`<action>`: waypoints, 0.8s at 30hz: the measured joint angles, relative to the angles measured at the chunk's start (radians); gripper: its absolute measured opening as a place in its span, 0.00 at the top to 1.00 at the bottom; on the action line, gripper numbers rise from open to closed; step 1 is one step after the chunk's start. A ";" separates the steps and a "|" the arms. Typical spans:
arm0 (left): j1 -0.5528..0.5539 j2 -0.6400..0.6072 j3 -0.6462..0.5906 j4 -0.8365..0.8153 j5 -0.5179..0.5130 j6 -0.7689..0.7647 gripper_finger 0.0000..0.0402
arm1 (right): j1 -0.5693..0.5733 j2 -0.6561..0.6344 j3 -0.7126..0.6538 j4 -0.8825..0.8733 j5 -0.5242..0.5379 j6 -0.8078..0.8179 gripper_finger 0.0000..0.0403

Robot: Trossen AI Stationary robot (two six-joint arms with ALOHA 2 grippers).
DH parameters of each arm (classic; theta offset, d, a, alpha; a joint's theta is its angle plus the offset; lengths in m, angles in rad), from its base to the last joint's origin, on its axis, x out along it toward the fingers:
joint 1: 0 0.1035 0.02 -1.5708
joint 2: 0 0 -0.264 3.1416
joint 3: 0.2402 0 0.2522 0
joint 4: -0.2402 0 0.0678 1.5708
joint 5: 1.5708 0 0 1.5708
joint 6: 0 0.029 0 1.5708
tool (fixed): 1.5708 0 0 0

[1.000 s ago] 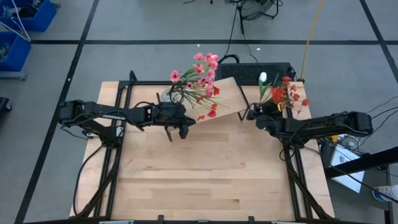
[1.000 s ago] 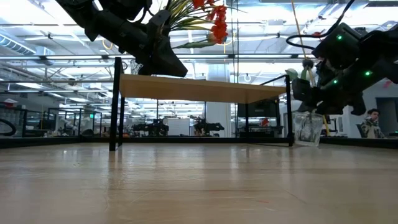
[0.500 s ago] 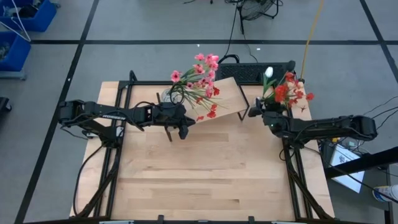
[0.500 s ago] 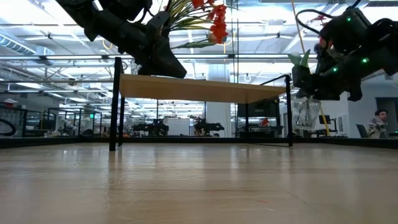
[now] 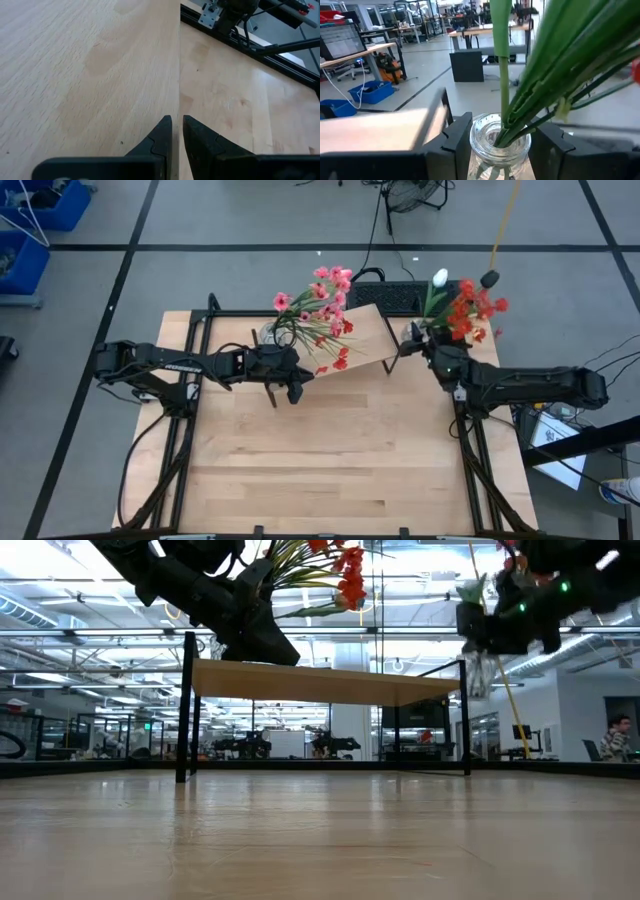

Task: Pick and place flowers into a vace then onto a shelf
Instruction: Put the transparent vase with flowers on the shelf

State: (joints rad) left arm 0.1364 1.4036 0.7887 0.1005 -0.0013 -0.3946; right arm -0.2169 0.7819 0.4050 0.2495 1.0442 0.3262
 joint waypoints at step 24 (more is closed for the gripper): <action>0.000 0.000 0.000 0.000 0.000 -0.002 0.87 | 0.013 0.304 0.432 -0.101 -0.294 -0.128 0.65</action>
State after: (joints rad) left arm 0.1360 1.4033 0.7887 0.1001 -0.0010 -0.3966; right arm -0.2043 1.0863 0.8371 0.1485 0.7499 0.1983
